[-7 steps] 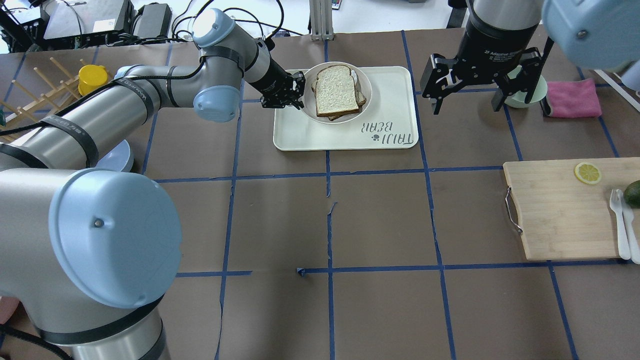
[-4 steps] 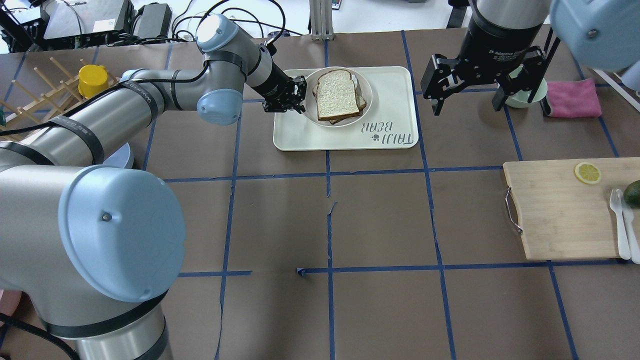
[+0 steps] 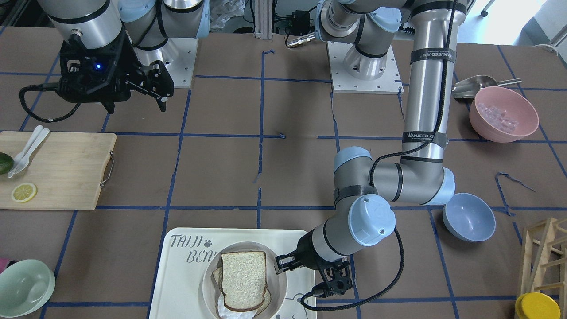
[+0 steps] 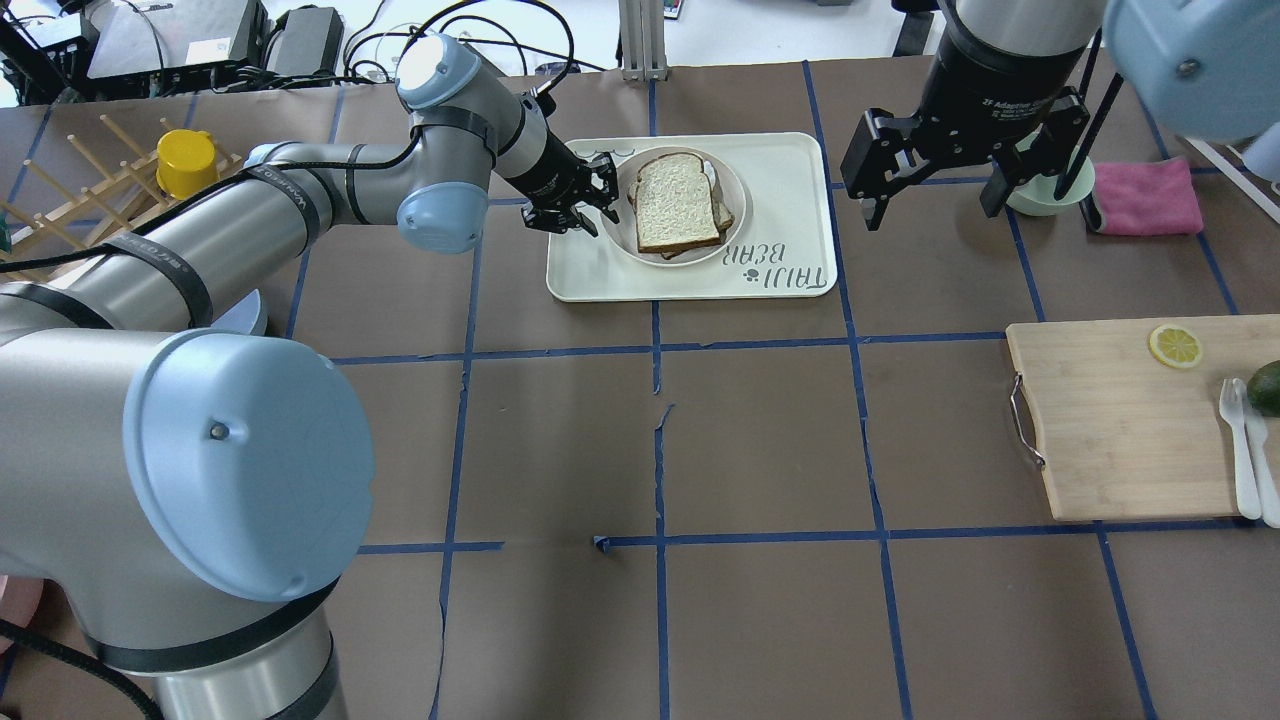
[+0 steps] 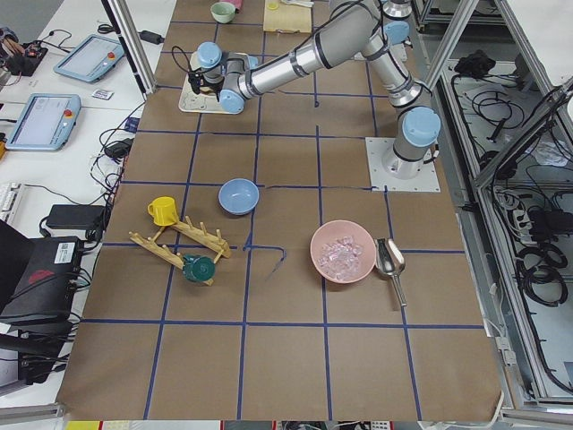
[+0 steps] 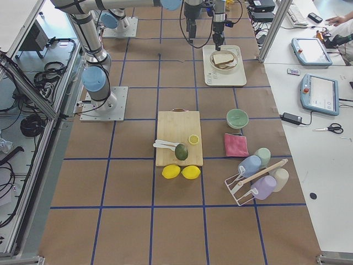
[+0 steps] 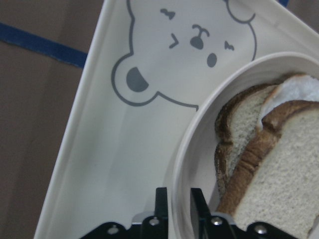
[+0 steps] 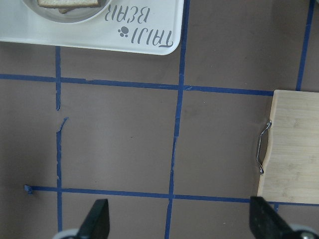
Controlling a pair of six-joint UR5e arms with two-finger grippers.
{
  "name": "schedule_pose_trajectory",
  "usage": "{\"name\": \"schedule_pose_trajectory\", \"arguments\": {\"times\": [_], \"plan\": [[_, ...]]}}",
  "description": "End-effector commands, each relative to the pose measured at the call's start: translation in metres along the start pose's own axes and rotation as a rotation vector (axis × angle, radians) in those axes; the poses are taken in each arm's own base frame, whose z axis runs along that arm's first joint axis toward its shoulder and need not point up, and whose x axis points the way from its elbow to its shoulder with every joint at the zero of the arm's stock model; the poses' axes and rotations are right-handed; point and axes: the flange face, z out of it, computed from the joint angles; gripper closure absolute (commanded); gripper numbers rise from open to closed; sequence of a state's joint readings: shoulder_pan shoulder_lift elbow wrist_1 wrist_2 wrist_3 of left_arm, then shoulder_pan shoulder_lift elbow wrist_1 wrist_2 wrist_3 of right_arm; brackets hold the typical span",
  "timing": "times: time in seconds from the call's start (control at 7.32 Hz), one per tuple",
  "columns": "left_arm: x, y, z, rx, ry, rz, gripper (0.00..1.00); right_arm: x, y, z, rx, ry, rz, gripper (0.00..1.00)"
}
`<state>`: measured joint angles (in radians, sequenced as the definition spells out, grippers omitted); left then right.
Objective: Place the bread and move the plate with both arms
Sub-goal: 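Open the left gripper and release the plate rim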
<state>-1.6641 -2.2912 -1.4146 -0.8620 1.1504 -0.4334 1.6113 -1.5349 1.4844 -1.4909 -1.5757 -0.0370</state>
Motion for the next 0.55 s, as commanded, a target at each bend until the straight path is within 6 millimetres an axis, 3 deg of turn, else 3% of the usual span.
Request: {"name": "schedule_pose_trajectory", "arguments": {"times": [0.0,0.41], "plan": [[0.009,0.004,-0.028,0.014,0.006,0.007,0.00,0.001,-0.001,0.001,0.000,0.009,-0.001,0.00],[0.035,0.048,-0.136,-0.047,-0.044,0.070,0.00,0.000,0.000,0.000,0.001,0.009,-0.001,0.00]]}}
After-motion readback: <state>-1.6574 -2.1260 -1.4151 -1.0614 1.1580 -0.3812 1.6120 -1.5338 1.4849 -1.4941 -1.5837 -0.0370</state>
